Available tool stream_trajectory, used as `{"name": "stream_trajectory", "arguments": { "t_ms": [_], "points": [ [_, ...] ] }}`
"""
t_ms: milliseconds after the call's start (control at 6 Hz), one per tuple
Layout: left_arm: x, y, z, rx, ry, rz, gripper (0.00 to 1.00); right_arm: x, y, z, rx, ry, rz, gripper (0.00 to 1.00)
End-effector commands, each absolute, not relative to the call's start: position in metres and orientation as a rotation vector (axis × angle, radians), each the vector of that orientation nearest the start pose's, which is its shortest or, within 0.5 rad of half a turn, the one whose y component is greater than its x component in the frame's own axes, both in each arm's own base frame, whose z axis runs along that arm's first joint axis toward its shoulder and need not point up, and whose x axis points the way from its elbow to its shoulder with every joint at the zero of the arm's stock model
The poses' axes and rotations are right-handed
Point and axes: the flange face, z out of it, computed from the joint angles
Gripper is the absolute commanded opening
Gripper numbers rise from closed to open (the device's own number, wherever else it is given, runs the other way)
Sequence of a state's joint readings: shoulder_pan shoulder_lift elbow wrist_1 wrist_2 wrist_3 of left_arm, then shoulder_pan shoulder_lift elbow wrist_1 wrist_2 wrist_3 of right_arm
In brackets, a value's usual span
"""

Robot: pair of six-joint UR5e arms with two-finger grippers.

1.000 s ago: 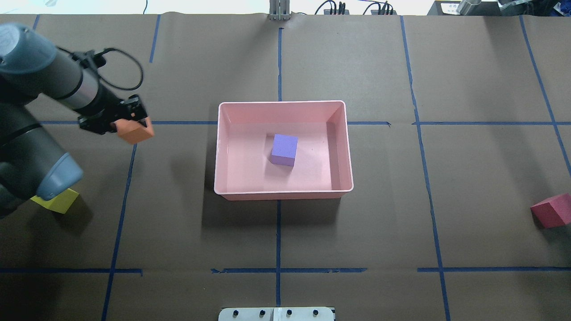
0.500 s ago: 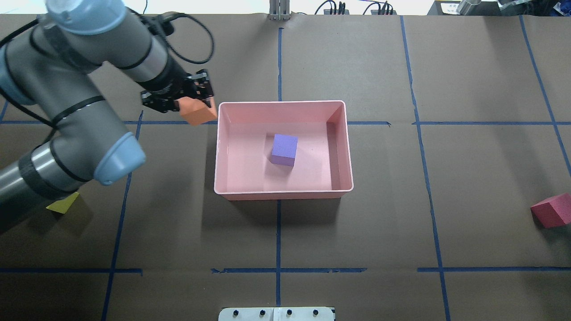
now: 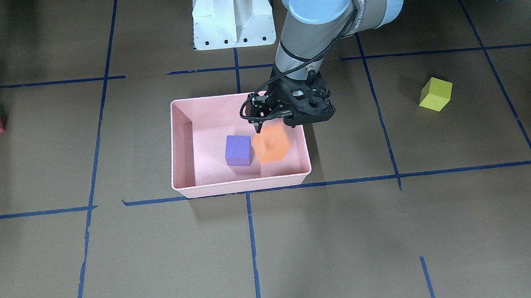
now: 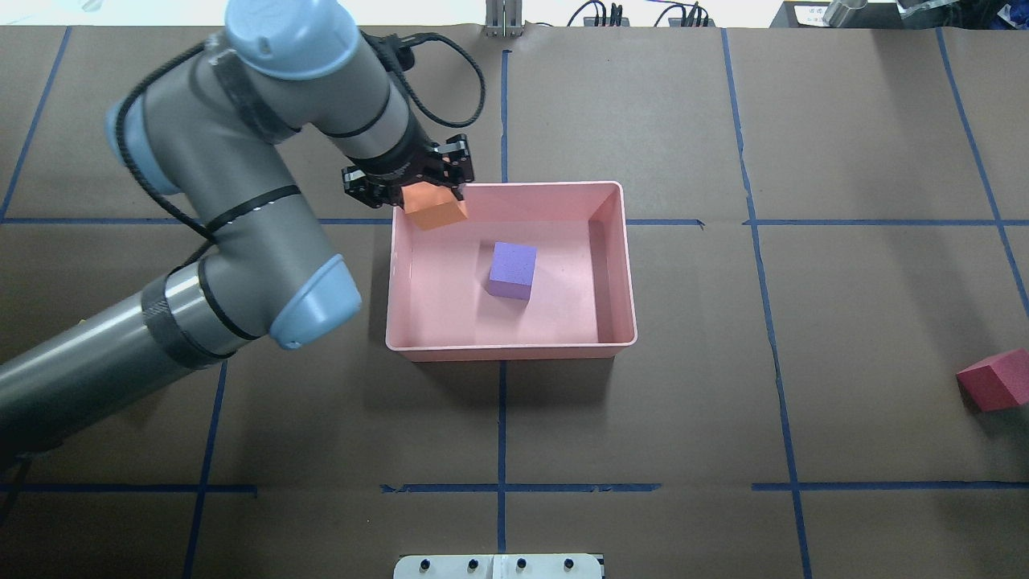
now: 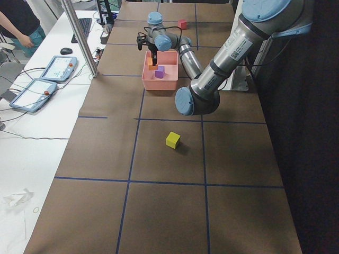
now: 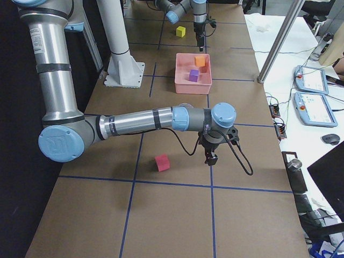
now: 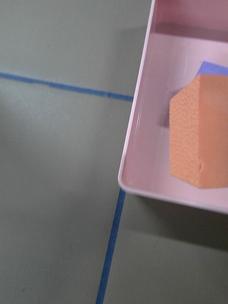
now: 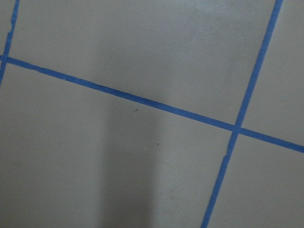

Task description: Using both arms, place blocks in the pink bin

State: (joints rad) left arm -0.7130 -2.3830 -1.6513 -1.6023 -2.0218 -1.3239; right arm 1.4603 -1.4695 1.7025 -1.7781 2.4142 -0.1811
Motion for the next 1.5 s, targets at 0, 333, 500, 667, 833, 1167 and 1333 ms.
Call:
{"name": "stream_trajectory", "arguments": {
  "t_ms": [0,333,500,667,833,1167,1333],
  "points": [
    [0.462,-0.517,0.128,0.060,0.988,-0.194,1.00,-0.049,-0.478,0.538,0.069,-0.845,-0.320,1.00],
    [0.461,-0.518,0.130,0.062,0.986,-0.196,1.00,-0.064,-0.408,0.588,0.151,-0.820,-0.334,1.00],
    [0.460,-0.518,0.129,0.062,0.988,-0.196,1.00,-0.072,-0.382,0.607,0.167,-0.795,-0.353,1.00],
    [0.460,-0.517,0.129,0.063,0.989,-0.195,1.00,-0.077,-0.372,0.613,0.151,-0.790,-0.349,1.00],
    [0.459,-0.518,0.128,0.065,0.990,-0.196,1.00,-0.082,-0.368,0.619,0.132,-0.784,-0.355,1.00],
    [0.458,-0.517,0.129,0.065,0.990,-0.196,1.00,-0.101,-0.363,0.631,0.091,-0.756,-0.376,1.00],
    [0.457,-0.516,0.134,0.062,0.986,-0.197,1.00,-0.110,-0.361,0.644,0.067,-0.736,-0.394,1.00]
  ]
}}
